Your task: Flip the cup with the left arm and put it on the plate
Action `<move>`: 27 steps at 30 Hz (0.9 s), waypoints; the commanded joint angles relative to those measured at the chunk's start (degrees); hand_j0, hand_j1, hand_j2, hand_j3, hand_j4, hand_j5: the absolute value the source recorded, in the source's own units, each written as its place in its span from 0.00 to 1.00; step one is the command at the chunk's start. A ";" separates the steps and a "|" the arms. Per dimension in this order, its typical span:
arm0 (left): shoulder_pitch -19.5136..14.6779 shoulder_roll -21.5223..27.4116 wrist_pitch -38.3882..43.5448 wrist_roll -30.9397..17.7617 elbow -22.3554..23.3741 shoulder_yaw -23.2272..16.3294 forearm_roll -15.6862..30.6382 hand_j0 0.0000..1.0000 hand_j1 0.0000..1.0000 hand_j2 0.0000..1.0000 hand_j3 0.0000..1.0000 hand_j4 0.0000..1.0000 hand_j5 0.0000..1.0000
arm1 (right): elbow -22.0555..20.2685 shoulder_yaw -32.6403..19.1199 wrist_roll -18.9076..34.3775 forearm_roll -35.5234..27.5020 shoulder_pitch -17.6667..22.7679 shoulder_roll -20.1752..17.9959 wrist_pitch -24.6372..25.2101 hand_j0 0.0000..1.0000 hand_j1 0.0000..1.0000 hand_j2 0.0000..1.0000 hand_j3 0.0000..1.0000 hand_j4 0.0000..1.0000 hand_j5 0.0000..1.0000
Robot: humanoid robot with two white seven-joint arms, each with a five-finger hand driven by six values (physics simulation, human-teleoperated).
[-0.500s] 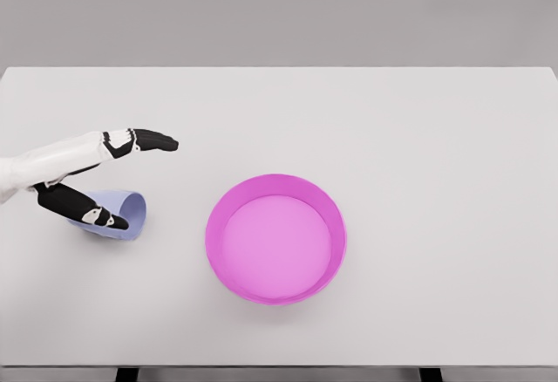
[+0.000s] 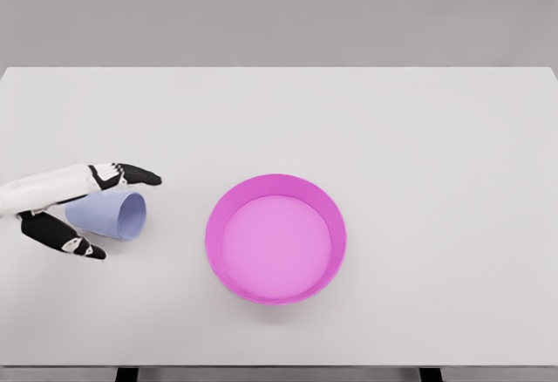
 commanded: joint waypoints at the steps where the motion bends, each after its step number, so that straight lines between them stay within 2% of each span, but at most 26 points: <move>1: 0.00 0.92 0.11 1.98 0.03 0.51 0.24 1.00 1.00 1.00 1.00 1.00 1.00 | 0.02 0.00 -0.01 -0.01 0.00 -0.02 0.01 1.00 1.00 1.00 1.00 1.00 1.00; 3: 0.18 2.16 0.91 2.06 -0.06 0.69 0.06 1.00 1.00 1.00 1.00 1.00 1.00 | 0.02 0.00 -0.01 -0.01 0.00 -0.02 0.01 1.00 1.00 1.00 1.00 1.00 1.00; 7: 0.44 1.36 12.52 2.15 0.03 0.60 -4.24 1.00 1.00 1.00 1.00 1.00 1.00 | 0.02 0.00 -0.01 -0.01 0.00 -0.02 0.01 1.00 1.00 1.00 1.00 1.00 1.00; 10: 0.18 1.19 14.63 2.15 0.20 -0.37 -4.86 1.00 1.00 1.00 1.00 1.00 1.00 | 0.02 0.00 0.08 -0.01 0.00 -0.02 0.01 1.00 1.00 1.00 1.00 1.00 1.00; 15: 2.28 -0.74 16.48 2.06 0.12 -0.28 -5.39 1.00 1.00 1.00 1.00 1.00 1.00 | 0.02 0.00 0.08 -0.01 0.00 -0.02 0.01 1.00 1.00 1.00 1.00 1.00 1.00; 21: 1.49 -1.27 16.39 1.62 0.82 0.16 -5.21 1.00 1.00 1.00 1.00 1.00 1.00 | 0.02 0.00 -0.01 -0.01 0.00 -0.02 -0.08 1.00 1.00 1.00 1.00 1.00 1.00; 24: 0.97 -3.91 16.65 1.62 2.75 -0.10 -5.56 1.00 1.00 1.00 1.00 1.00 1.00 | 0.02 0.00 -0.01 -0.01 0.00 -0.02 0.01 1.00 1.00 1.00 1.00 1.00 1.00; 27: 0.97 -4.17 17.09 1.80 2.75 -0.10 -5.65 1.00 1.00 1.00 1.00 1.00 1.00 | 0.02 0.00 0.08 -0.01 0.00 -0.02 0.01 1.00 1.00 1.00 1.00 1.00 1.00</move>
